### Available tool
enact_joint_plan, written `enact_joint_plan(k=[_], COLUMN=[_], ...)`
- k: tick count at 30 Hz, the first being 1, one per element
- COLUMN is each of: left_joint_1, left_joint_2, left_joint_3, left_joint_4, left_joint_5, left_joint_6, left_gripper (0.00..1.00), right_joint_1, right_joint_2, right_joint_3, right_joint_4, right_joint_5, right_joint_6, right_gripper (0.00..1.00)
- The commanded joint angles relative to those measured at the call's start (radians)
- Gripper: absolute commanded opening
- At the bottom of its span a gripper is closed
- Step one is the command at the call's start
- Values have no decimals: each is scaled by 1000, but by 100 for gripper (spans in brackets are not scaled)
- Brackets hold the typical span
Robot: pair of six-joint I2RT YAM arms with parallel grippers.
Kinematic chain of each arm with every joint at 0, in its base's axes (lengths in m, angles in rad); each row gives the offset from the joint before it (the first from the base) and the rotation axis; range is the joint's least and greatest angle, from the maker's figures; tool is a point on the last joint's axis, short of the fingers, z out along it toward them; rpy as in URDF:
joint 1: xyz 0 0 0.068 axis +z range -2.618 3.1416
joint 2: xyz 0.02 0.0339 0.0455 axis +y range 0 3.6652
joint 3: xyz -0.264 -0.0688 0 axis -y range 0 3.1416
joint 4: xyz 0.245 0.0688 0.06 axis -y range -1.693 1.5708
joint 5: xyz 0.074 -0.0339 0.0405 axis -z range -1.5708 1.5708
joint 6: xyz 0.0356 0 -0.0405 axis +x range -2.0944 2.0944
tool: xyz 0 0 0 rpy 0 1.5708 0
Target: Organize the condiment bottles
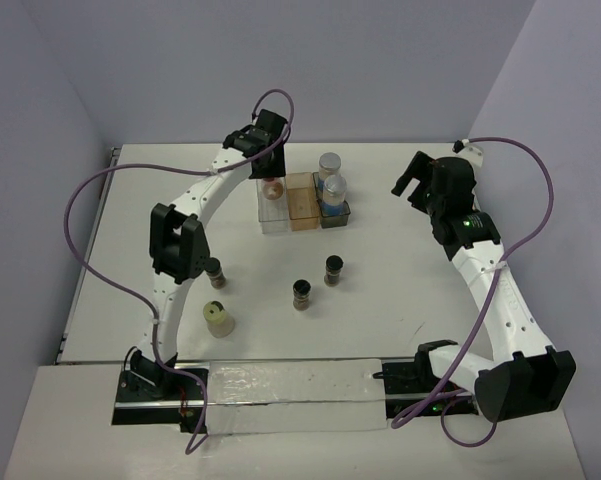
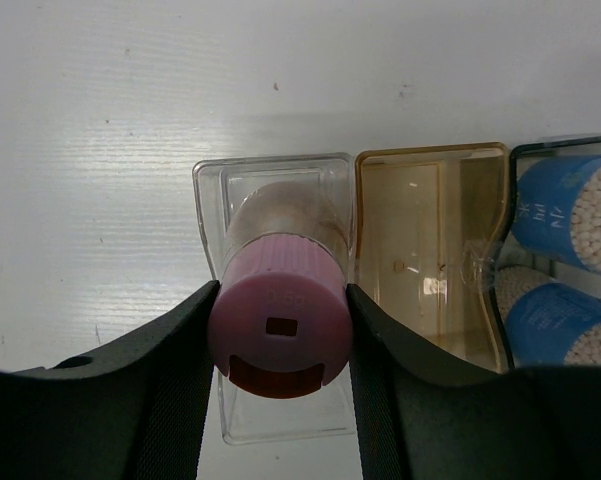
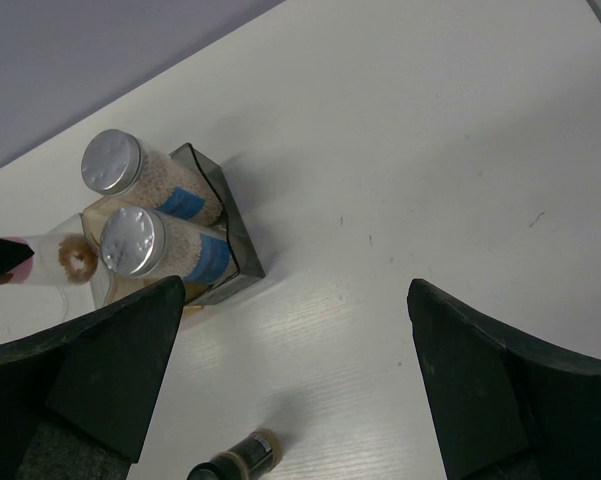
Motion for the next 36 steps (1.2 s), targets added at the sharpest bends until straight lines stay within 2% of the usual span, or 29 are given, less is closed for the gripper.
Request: enact_joint_plan(k=[1,6,8,11,12,13,15,21,23,28,36], left_joint_1=[-2,-2,-2,-2,-2,-1,-2,-5,-10,-17,-66], left_joint_2=[36,68,73,65,55,44,24,-71,-149,-422,-930], left_joint_3=[3,7,10,5,3,3,3,-6,-65,-345,-903], left_joint_4=[45,44,35,34,34,33,28,5,2,31,59], left_joint_5=[-6,-10,-9,-10,-7,-1,0,-14,-63,-185,-164], left_joint_6=[16,13,13,14,14,15,12,3,3,-23,-174], left_gripper=[10,10,15,41,54,76,99,99,99,99,99], right_joint_1=[7,9,9,9,9,9,9,14,14,22,30], right_joint_2=[2,3,2,2,1,2,-1,-13,-22,-51,-63], right_joint_3=[49,45,45,48,50,51,54,54,54,33,9], right_joint_4=[3,2,2,0,0,-2,-5,-10,-12,-3,17], right_joint_5=[18,19,19,19,19,19,18,15,16,3,-26], right_joint_6=[-2,-1,-1,-1,-1,0,0,2,4,13,27], right_gripper=[100,100,100,100,100,100,100,100,100,100,100])
